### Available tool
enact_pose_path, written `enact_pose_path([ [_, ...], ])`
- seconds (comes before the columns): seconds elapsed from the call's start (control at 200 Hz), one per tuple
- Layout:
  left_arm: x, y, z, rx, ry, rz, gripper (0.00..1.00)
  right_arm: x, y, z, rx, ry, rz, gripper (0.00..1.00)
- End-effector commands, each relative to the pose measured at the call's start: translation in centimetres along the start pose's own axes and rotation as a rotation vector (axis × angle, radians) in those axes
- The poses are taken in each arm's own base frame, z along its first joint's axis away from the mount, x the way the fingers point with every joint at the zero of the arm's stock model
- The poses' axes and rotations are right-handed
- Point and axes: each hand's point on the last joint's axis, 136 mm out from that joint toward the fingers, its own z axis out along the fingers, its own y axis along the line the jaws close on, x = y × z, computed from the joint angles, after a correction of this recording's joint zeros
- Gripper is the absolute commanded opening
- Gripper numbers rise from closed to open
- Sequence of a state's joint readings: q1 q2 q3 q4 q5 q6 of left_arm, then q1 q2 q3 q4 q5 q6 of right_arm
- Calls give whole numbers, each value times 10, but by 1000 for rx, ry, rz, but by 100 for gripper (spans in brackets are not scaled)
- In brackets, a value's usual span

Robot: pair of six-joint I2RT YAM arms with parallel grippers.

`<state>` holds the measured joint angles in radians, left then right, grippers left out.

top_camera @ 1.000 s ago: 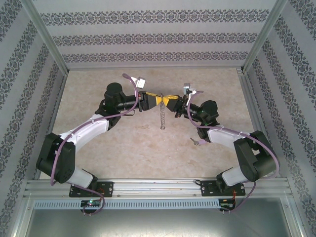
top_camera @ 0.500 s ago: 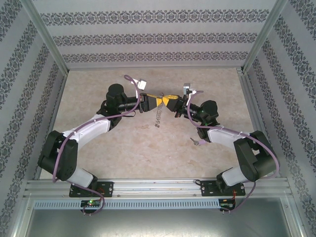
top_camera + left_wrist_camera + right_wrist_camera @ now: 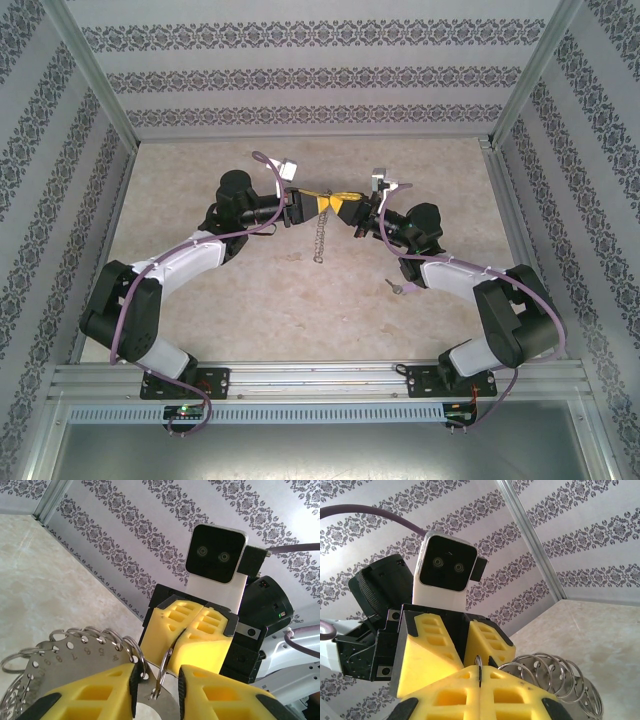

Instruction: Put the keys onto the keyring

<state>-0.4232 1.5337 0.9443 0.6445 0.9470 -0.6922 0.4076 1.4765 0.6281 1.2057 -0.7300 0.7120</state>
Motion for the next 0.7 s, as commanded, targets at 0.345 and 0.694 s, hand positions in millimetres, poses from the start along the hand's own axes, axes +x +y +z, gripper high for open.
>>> enact_pose_path([
  [0.345,-3,-4,-2,42,-20,34,22,-16,-2,-3,5,-55,-43,0],
  [0.694,-7,-5,1,65,-26,25,22,-15,2,-1,-18,-41,-39,0],
])
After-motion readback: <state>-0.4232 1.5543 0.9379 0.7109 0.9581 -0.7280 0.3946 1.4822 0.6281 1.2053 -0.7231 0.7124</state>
